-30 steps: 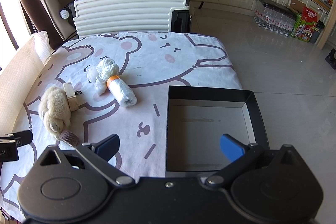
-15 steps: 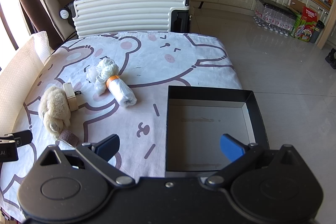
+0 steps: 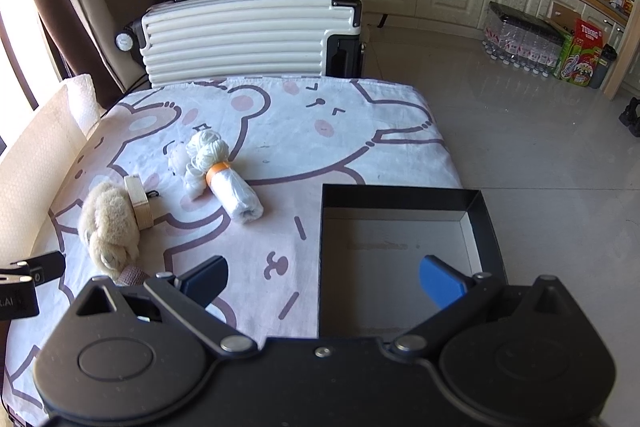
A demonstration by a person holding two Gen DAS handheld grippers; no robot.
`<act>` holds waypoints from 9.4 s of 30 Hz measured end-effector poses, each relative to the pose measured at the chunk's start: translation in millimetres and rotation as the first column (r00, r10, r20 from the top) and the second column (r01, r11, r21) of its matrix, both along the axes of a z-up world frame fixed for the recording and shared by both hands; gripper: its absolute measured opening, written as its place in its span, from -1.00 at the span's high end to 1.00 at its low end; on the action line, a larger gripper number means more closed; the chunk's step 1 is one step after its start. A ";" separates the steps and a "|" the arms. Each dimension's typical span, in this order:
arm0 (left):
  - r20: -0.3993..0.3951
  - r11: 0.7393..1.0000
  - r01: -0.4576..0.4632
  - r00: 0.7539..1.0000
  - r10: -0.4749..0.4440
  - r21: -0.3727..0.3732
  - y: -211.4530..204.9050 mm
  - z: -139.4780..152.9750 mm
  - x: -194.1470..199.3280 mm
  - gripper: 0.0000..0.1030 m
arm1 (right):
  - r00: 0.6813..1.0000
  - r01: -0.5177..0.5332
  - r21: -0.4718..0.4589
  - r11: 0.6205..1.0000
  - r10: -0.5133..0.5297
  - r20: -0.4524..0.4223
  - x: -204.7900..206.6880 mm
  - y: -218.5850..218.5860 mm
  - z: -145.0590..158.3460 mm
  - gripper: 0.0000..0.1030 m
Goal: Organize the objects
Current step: 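Lower the left gripper onto the plush bunny while the right gripper approaches the brown tape roll, then close the left gripper on the bunny while the right gripper grasps the tape roll, then lift the bunny and tape roll and carry both toward the black box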
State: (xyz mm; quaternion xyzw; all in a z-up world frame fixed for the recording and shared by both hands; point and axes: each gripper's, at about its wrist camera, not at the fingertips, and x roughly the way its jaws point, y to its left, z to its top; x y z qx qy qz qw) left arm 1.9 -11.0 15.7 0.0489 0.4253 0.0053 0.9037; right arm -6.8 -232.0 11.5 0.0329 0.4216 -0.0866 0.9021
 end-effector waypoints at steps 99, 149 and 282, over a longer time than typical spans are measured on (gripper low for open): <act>-0.399 0.745 -0.496 0.855 0.330 -0.445 103.7 -143.0 133.0 -0.14 | 0.866 -0.160 0.565 0.809 0.390 -0.314 154.2 101.7 -135.3 0.13; -0.243 0.993 -0.034 0.970 0.005 -0.114 40.5 -66.1 85.8 -0.75 | 0.952 0.080 0.408 0.909 0.052 -0.303 135.4 11.8 -92.6 -0.18; -0.082 0.982 0.094 0.991 -0.109 -0.165 -104.2 -21.8 74.6 0.06 | 0.998 0.055 0.042 0.998 -0.055 0.004 43.6 -81.8 -11.2 0.16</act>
